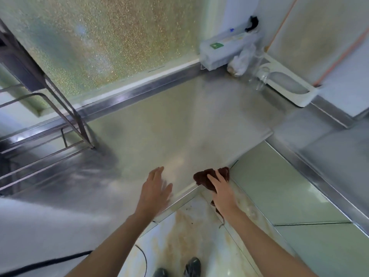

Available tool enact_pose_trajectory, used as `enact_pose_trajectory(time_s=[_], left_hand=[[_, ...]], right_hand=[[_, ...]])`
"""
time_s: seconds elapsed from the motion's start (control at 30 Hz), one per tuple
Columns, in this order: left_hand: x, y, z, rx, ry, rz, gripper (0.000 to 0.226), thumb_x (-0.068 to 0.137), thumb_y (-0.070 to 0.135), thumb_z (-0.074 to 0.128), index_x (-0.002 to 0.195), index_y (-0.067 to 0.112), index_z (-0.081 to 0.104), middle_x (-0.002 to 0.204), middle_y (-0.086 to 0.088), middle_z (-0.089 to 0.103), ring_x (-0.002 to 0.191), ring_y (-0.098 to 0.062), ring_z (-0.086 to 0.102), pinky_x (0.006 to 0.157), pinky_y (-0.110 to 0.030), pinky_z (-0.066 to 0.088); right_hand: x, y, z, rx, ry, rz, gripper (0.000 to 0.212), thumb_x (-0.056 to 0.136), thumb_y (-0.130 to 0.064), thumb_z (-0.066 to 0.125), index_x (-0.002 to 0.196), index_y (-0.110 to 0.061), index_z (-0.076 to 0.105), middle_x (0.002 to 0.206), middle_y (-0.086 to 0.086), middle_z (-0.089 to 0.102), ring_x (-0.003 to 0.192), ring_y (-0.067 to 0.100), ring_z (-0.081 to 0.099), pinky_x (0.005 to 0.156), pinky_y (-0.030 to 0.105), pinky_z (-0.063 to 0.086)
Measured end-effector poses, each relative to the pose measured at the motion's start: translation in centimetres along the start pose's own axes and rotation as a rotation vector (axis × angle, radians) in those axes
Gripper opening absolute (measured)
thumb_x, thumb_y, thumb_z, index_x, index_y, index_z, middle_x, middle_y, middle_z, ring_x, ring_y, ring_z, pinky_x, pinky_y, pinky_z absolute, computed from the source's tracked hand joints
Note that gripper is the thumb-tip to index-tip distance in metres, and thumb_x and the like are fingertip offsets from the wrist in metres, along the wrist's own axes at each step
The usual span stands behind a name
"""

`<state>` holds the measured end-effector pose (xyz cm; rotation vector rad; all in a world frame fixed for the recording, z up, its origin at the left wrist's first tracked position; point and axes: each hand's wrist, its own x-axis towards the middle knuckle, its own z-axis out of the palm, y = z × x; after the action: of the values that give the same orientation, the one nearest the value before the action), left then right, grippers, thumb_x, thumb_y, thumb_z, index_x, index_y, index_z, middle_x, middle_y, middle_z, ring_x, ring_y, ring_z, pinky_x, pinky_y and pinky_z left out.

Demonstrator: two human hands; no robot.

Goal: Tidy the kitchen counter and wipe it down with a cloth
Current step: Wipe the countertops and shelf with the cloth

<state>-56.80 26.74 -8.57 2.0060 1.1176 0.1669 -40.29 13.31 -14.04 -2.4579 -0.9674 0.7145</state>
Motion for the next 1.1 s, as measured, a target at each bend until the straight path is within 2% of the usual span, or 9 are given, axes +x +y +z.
enact_pose_trajectory(time_s=[0.1, 0.17, 0.27, 0.33, 0.4, 0.57, 0.7, 0.8, 1.1], left_hand=[[1.3, 3.6, 1.5, -0.359, -0.105, -0.147, 0.036, 0.088, 0.017, 0.057, 0.122, 0.015, 0.046, 0.121, 0.000, 0.046, 0.088, -0.013, 0.055, 0.072, -0.030, 0.053], [2.3, 6.5, 2.8, -0.553, -0.221, -0.238, 0.027, 0.087, 0.022, 0.059, 0.112, 0.018, 0.050, 0.115, -0.004, 0.051, 0.085, -0.021, 0.056, 0.058, -0.020, 0.050], [3.2, 9.8, 4.6, -0.428, -0.427, -0.154, 0.049, 0.081, 0.050, 0.059, 0.115, 0.016, 0.051, 0.120, -0.001, 0.056, 0.108, -0.023, 0.057, 0.083, -0.026, 0.048], [2.9, 12.5, 5.6, -0.377, -0.595, -0.102, 0.054, 0.073, 0.063, 0.057, 0.106, 0.022, 0.060, 0.109, 0.001, 0.063, 0.104, -0.017, 0.059, 0.089, -0.033, 0.044], [1.8, 15.2, 6.7, -0.435, -0.783, -0.072, 0.031, 0.080, 0.053, 0.058, 0.089, 0.024, 0.066, 0.094, 0.002, 0.067, 0.090, -0.012, 0.060, 0.078, -0.028, 0.043], [-2.6, 20.9, 10.5, -0.481, -0.995, 0.028, 0.006, 0.082, 0.016, 0.064, 0.081, 0.011, 0.059, 0.084, -0.008, 0.062, 0.071, -0.014, 0.060, 0.059, -0.018, 0.053], [-8.2, 24.1, 13.9, -0.276, -1.065, 0.276, 0.014, 0.079, 0.013, 0.068, 0.076, 0.016, 0.055, 0.074, -0.004, 0.062, 0.066, -0.016, 0.058, 0.063, -0.027, 0.046], [-12.9, 25.8, 15.9, -0.217, -1.121, 0.428, 0.015, 0.080, 0.014, 0.067, 0.076, 0.018, 0.053, 0.071, -0.001, 0.061, 0.058, -0.013, 0.056, 0.047, -0.019, 0.045], [-27.8, 29.1, 20.9, -0.136, -1.392, 0.809, 0.019, 0.077, 0.009, 0.069, 0.075, 0.023, 0.057, 0.066, 0.003, 0.054, 0.051, 0.003, 0.049, 0.052, -0.007, 0.040]], right_hand=[[-1.6, 0.1, -3.6, 0.441, 0.089, 0.240, 0.049, 0.086, 0.008, 0.044, 0.126, -0.018, 0.054, 0.126, 0.010, 0.058, 0.101, 0.023, 0.059, 0.077, 0.021, 0.045], [-3.4, 0.1, -6.1, 0.924, 0.129, 0.382, 0.040, 0.087, 0.006, 0.046, 0.116, -0.018, 0.058, 0.099, 0.011, 0.069, 0.084, 0.026, 0.066, 0.060, 0.025, 0.049], [-5.9, -0.1, -8.9, 1.388, 0.180, 0.396, 0.030, 0.086, 0.002, 0.052, 0.113, -0.010, 0.056, 0.092, 0.011, 0.069, 0.080, 0.025, 0.066, 0.071, 0.035, 0.053], [-8.3, -0.1, -10.8, 1.553, 0.197, 0.319, 0.030, 0.085, -0.001, 0.052, 0.113, -0.010, 0.057, 0.084, 0.010, 0.071, 0.072, 0.023, 0.067, 0.065, 0.032, 0.055], [-10.8, 0.1, -12.2, 1.661, 0.235, 0.248, 0.034, 0.080, -0.006, 0.054, 0.114, -0.011, 0.058, 0.079, 0.011, 0.071, 0.068, 0.022, 0.067, 0.059, 0.029, 0.054], [-17.5, 2.1, -12.6, 1.863, 0.518, 0.241, 0.044, 0.077, -0.017, 0.058, 0.120, -0.011, 0.058, 0.097, 0.016, 0.071, 0.082, 0.025, 0.069, 0.069, 0.032, 0.057], [-23.7, 4.5, -11.9, 1.786, 0.725, 0.244, 0.047, 0.090, -0.041, 0.049, 0.127, -0.013, 0.054, 0.125, 0.016, 0.062, 0.114, 0.030, 0.060, 0.093, 0.042, 0.051], [-28.7, 6.2, -12.0, 1.458, 0.944, 0.436, 0.051, 0.082, -0.055, 0.054, 0.114, -0.015, 0.063, 0.107, 0.010, 0.071, 0.099, 0.024, 0.066, 0.087, 0.038, 0.048], [-43.8, 10.1, -11.7, 1.077, 1.447, 0.645, 0.010, 0.081, -0.007, 0.068, 0.086, -0.015, 0.065, 0.077, -0.002, 0.067, 0.062, 0.000, 0.061, 0.058, 0.013, 0.049]])
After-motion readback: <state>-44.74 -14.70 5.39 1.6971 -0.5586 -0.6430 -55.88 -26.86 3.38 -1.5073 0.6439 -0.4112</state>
